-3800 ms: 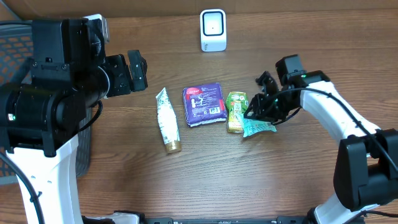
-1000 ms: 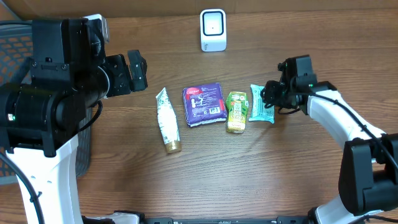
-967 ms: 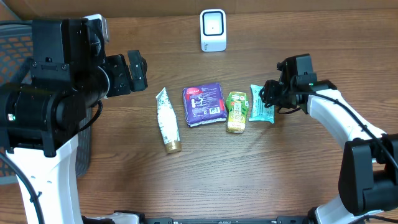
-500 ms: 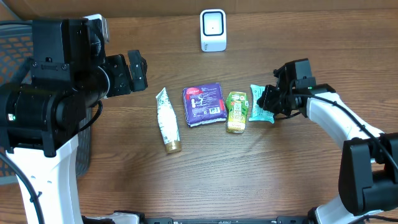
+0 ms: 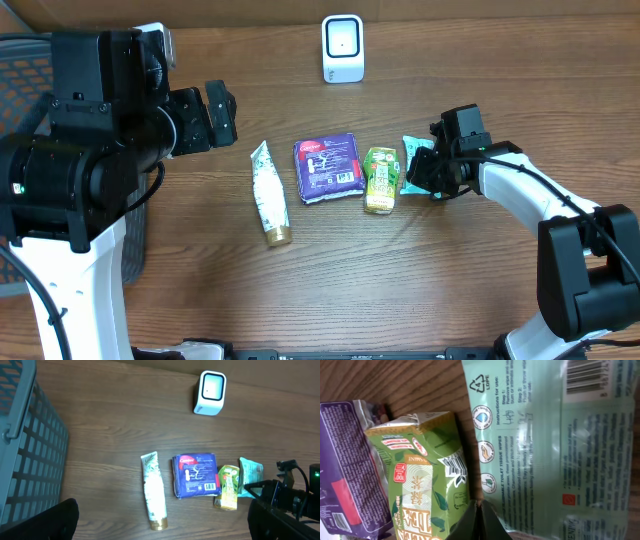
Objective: Scan the item barcode
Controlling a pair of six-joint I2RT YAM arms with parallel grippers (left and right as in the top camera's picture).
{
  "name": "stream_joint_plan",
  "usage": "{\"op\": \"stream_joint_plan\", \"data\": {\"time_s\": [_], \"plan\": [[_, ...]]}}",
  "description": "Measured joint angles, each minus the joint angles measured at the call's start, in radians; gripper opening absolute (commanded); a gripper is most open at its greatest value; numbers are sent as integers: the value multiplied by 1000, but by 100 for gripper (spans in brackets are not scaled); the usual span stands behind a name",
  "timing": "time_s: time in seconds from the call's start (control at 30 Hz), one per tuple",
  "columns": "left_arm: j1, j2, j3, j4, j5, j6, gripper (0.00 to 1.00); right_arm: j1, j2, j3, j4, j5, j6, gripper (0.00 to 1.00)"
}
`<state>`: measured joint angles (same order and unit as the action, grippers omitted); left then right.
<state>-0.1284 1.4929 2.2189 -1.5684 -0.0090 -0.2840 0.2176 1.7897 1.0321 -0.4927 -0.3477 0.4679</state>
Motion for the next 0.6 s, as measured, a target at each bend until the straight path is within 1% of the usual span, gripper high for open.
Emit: {"op": "stream_joint_plan", "data": {"time_s": [0.23,0.47,0.6], "plan": [[0,0,0,0,0,0,100,19,0,0,21,16,6,4],[0,0,0,0,0,0,100,86,5,0,36,103,52,4],[0,0,0,0,0,0,100,92,5,0,34,145,77,4]]}}
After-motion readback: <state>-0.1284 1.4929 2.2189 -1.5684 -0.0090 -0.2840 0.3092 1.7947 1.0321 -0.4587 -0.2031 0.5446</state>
